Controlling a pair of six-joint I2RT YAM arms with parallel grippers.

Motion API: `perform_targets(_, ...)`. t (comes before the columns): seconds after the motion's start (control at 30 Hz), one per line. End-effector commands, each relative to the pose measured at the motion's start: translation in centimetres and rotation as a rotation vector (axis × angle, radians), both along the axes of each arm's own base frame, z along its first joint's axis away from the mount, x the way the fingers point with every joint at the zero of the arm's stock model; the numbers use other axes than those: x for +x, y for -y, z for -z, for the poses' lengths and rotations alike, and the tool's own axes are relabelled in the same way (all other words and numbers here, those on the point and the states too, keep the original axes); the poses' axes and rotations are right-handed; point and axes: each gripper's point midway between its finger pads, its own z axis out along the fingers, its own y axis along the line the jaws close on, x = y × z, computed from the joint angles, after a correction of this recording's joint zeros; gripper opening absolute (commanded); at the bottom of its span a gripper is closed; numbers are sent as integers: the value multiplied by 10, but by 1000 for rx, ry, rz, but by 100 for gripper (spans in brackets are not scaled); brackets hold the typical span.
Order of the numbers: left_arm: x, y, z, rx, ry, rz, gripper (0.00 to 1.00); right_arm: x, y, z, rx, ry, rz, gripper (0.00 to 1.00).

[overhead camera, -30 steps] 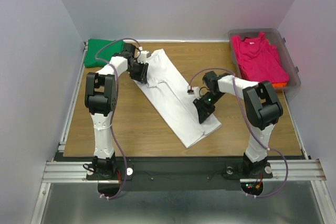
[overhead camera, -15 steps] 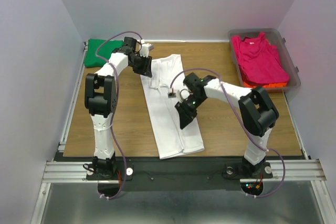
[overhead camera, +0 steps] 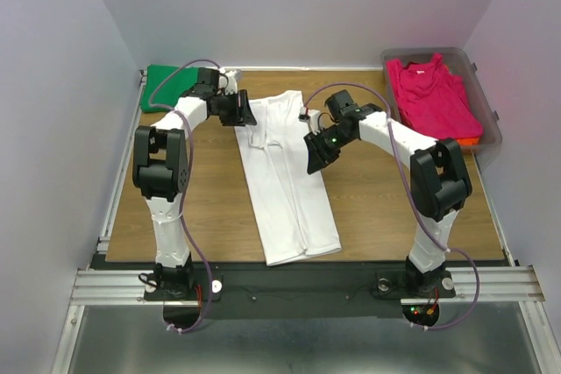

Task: Fold and stack the t-shirts
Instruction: Fold the tshirt

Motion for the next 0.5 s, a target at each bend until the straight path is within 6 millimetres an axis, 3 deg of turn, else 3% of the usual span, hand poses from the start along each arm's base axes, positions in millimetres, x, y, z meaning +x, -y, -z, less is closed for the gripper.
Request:
perform_targets(0.0, 29, -11, -16, -65, 71, -80, 60, 26, -9, -3, -1, 75, 43, 34)
perform_targets(0.23, 45, -19, 7, -75, 34, -112, 61, 36, -15, 0, 8, 69, 49, 34)
perform_targets(0.47, 53, -16, 12, -97, 36, -105, 61, 26, -18, 4, 38, 41, 12, 27)
